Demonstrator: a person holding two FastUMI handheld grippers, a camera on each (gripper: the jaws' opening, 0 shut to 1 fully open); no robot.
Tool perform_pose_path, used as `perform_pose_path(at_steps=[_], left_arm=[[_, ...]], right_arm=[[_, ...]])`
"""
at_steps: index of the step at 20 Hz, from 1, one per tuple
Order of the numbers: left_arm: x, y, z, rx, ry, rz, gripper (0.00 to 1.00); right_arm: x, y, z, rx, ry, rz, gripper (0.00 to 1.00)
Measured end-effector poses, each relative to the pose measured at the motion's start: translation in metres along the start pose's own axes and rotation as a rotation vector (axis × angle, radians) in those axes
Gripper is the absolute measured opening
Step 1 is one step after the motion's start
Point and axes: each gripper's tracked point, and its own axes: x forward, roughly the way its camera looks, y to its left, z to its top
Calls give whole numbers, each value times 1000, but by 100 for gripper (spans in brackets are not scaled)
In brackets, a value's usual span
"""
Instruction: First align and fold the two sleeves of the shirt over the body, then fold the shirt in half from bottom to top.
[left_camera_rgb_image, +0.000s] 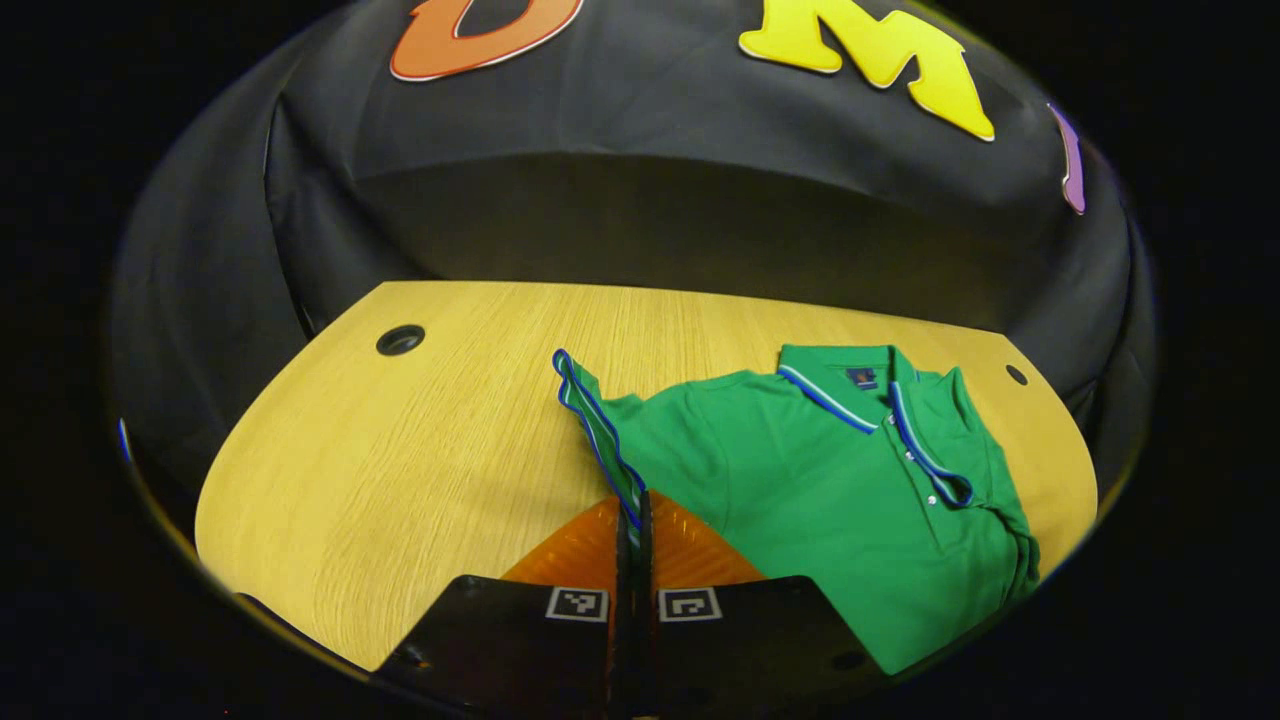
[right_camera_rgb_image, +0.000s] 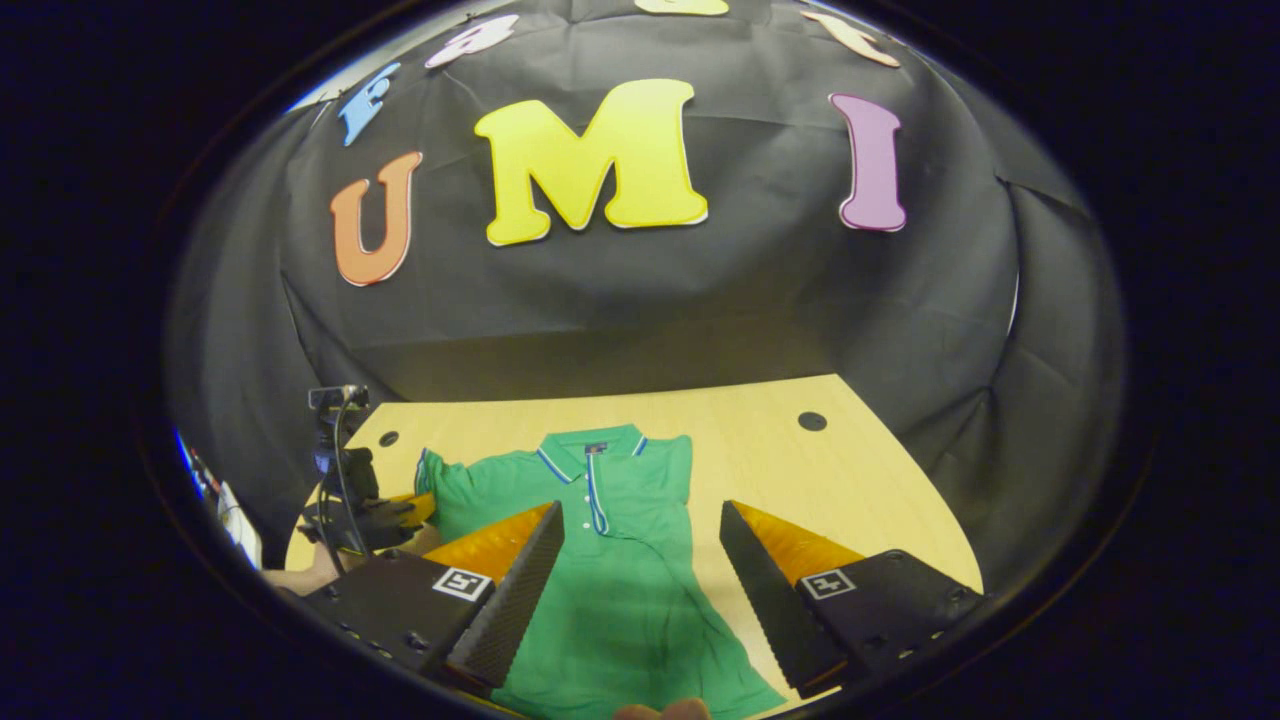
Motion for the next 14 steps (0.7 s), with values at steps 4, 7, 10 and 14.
perform_pose_path(at_steps=[4,7,10,14], left_arm=[[-10,-35,26,61,-30,-29,6],[-11,-81,38,92,-41,-88,6],[-6,-120,38,114,-29,-122,6],[12,-156,21,139,1,-113,7]], right_arm=[[-12,-9,3,-3,-16,-4,96],[-24,-29,4,0,-28,-34,96],[-37,-54,4,22,-40,-72,96],[-49,-86,2,41,-44,-122,96]])
